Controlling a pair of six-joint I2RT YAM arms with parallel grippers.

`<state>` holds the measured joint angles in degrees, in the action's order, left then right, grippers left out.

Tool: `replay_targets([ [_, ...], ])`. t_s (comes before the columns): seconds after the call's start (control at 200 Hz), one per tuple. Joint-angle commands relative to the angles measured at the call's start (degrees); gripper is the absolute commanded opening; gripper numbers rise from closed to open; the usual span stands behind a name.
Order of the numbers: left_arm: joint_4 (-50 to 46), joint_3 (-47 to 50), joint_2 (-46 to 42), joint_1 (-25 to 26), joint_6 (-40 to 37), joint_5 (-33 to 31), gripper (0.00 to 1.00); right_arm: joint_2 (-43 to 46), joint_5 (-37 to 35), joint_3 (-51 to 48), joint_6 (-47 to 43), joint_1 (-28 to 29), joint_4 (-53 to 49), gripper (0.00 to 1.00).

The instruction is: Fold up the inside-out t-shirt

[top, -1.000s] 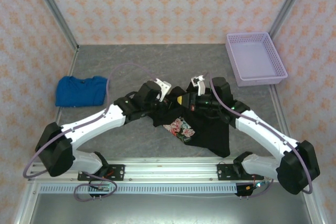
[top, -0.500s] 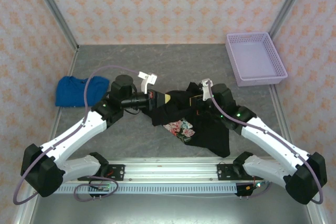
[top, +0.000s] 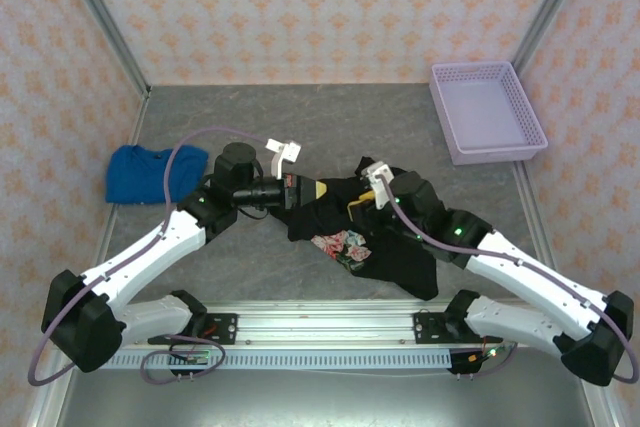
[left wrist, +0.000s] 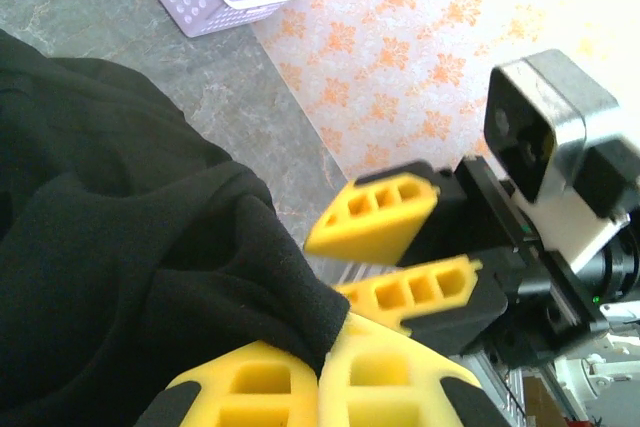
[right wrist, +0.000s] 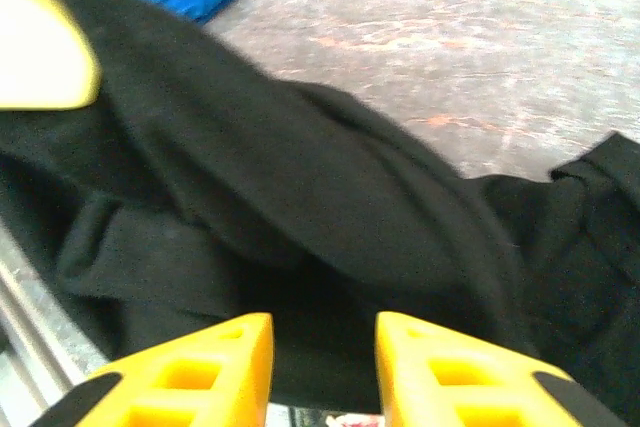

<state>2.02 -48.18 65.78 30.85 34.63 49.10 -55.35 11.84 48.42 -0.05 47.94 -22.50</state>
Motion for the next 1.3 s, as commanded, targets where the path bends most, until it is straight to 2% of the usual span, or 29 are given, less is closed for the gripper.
replay_targets([
  [0.0, 0.31, -0.5, -0.46, 0.11, -0.2, 0.3, 0.0, -4.14, 1.5, 1.76, -0.85, 0.91, 4.31, 0.27],
  [0.145, -1.01, -0.6, -1.0, 0.15, -1.06, 0.28, 0.0, -8.98, -5.51, 3.11, 1.95, 0.92, 7.53, 0.32],
  [0.31, -1.98, -0.68, -1.49, 0.12, -1.85, 0.29, 0.0, -13.8, -8.7, 4.4, 2.92, 0.88, 9.64, 0.37],
  [0.46, -2.29, -0.6, -1.46, 0.15, -2.29, 0.27, 0.0, -15.11, -10.7, 4.29, 2.53, 0.81, 12.15, 0.37],
  [0.5, -2.33, -0.51, -1.5, 0.12, -2.44, 0.21, 0.0, -15.66, -10.69, 4.56, 2.42, 0.81, 12.9, 0.33],
  [0.58, -3.37, -0.72, -1.43, 0.13, -3.14, -1.01, 0.0, -16.79, -7.47, 5.49, 2.02, 0.33, 13.08, 0.09],
  [0.63, -4.77, -0.85, -1.69, 0.1, -3.68, -2.94, 0.0, -16.51, -4.06, 5.42, 2.23, -0.23, 13.04, 0.0],
  [0.816, -10.93, -1.63, -1.93, -0.43, -7.95, -14.38, 0.0, -9.29, 13.5, 2.22, 4.98, -3.91, 13.69, 0.0],
  [1.036, -9.28, -1.03, 0.04, -1.32, -7.92, -16.41, 0.0, -3.31, 26.64, -1.79, 13.32, -10.05, 19.29, 0.0],
  [1.116, -8.66, -1.12, 0.4, -1.32, -7.78, -14.75, 0.0, -3.82, 26.47, -1.58, 13.4, -10.52, 18.49, 0.0],
  [1.176, -7.51, -0.73, 0.17, -1.31, -7.62, -12.9, 0.0, -5.91, 23.42, -0.47, 11.39, -10.07, 14.9, 0.0],
  [1.291, -6.16, 0.0, -0.73, -1.32, -7.82, -10.65, 0.0, -9.51, 19.47, 0.51, 10.64, -8.58, 15.77, 0.26],
])
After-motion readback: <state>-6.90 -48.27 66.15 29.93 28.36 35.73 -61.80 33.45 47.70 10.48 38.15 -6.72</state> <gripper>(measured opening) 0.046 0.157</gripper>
